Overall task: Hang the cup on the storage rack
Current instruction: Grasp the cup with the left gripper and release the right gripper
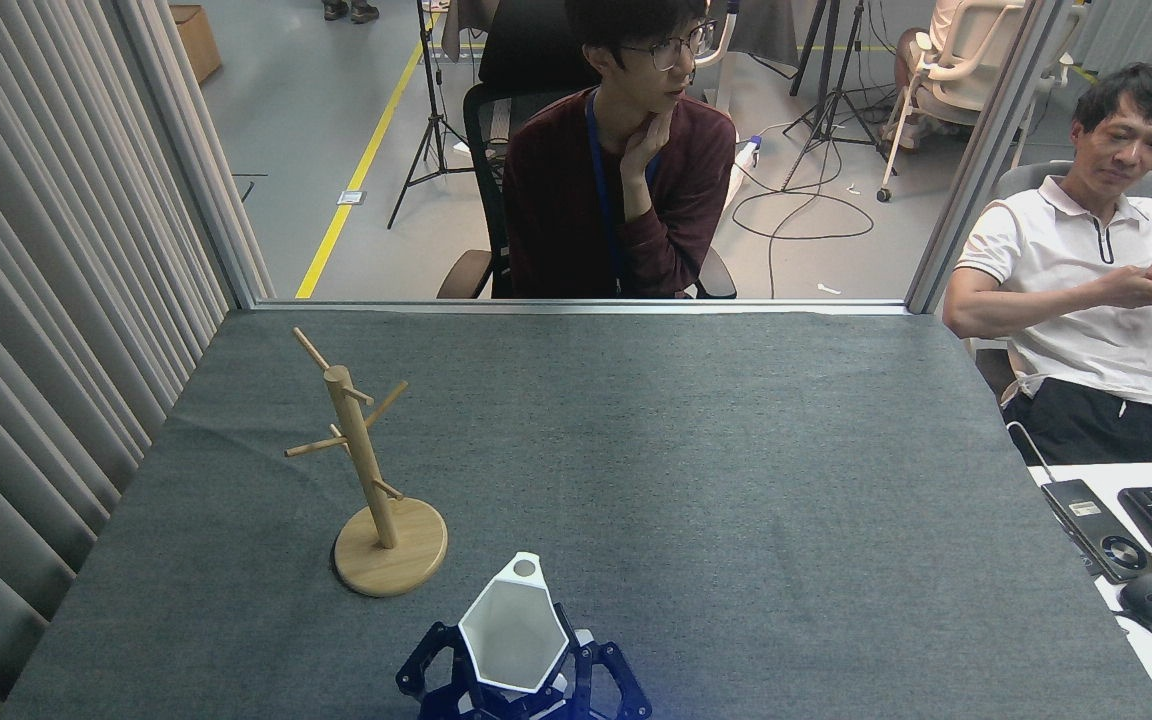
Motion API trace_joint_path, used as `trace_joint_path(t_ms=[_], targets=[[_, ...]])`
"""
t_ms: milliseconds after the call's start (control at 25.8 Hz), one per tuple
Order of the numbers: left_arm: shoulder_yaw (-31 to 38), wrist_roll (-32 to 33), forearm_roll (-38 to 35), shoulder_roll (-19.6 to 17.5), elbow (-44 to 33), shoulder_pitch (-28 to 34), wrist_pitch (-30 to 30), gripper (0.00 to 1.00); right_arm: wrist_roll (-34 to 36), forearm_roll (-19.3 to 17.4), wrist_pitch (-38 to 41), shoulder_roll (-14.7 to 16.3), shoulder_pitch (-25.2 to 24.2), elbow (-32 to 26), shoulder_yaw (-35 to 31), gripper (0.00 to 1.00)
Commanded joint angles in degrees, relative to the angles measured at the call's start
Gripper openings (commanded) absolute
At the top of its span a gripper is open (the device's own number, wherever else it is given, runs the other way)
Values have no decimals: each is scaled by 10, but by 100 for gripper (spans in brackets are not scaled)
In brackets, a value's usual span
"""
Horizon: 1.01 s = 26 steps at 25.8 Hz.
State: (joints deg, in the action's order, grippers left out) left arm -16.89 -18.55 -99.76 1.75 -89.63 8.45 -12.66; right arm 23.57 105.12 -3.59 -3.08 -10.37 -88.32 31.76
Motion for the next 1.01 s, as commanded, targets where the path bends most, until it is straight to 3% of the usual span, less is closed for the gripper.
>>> trace_joint_path(t_ms=[0,813,891,968], targets=[[0,-1,0,-2,0,0,10,44,0,1,10,-1,0,-5,1,97],[-1,0,0,-3,0,0,33,46,17,-2,14,18,-30,-112,-8,98],[-1,0,0,-3,0,0,33,46,28,-16,3,12,-26,-117,-30,98],[0,0,0,-3,-2,0,34,46,25,-77,-26,9,-15,-121,-93,98]])
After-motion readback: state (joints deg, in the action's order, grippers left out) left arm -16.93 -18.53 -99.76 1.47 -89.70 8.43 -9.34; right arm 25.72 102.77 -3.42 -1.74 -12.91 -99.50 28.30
